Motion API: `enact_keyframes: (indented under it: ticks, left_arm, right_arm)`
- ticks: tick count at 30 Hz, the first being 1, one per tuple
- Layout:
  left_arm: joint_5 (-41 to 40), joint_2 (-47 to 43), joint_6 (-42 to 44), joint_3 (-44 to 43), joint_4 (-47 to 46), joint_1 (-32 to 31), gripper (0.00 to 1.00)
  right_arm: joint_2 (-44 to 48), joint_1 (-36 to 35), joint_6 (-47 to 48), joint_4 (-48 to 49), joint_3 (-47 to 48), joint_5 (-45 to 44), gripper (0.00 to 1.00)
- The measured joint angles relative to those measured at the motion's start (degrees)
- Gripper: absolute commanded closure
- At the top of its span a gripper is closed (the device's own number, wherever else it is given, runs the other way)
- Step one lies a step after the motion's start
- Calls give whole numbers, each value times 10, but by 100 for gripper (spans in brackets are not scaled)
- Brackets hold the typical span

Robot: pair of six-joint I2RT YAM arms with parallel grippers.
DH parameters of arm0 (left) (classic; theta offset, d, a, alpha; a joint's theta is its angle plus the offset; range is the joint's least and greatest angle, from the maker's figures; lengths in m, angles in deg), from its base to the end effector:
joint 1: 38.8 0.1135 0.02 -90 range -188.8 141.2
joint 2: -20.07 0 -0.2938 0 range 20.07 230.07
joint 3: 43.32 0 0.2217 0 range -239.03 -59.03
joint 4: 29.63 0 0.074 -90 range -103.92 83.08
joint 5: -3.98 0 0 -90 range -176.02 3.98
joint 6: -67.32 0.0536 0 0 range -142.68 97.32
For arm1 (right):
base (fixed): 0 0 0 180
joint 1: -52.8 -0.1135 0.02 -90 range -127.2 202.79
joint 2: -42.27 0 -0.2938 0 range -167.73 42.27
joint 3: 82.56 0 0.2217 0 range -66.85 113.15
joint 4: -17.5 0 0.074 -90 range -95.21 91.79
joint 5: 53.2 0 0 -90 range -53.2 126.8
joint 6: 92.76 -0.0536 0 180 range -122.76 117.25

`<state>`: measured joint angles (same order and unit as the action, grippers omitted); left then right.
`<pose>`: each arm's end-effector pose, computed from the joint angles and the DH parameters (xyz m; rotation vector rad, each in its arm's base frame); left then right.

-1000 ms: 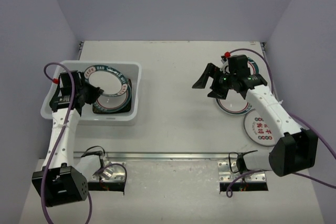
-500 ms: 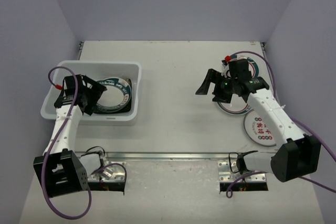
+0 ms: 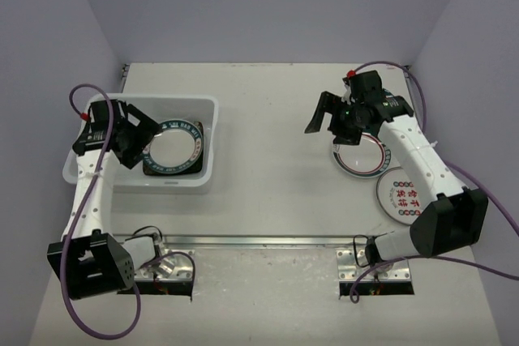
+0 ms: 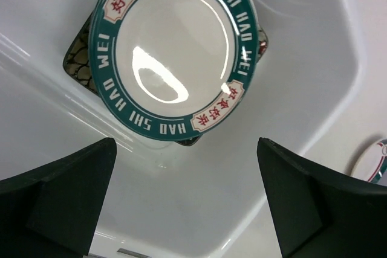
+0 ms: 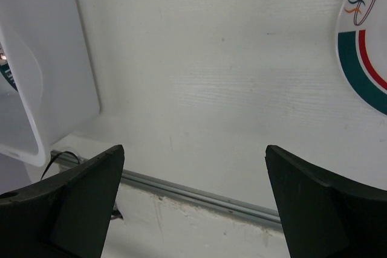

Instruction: Place the plates into the plastic bin on the countertop

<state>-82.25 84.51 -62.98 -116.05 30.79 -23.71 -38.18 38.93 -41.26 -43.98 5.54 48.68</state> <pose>0.1852 0.0463 0.3099 -1.1357 2.2244 -0.2672 0.2552 0.0744 0.3307 0.4676 2.5553 0.6165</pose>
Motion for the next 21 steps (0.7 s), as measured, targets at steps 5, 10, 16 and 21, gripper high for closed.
enact_keyframes:
  ticks: [5, 10, 16, 21]
  left_arm:
    - [63, -16, 22, -27, -21, -30, 0]
    - [91, 33, 16, -96, -87, -228, 0]
    - [126, 197, -32, -149, -245, -439, 0]
    - [152, 400, -87, -231, -322, -524, 0]
  right_arm:
    - [-20, 1, 17, -49, 72, -20, 1]
    - [10, 2, 40, -82, 133, -70, 1]
    - [143, 2, 54, -85, 140, -114, 1]
    - [271, 2, 39, -82, 99, -100, 1]
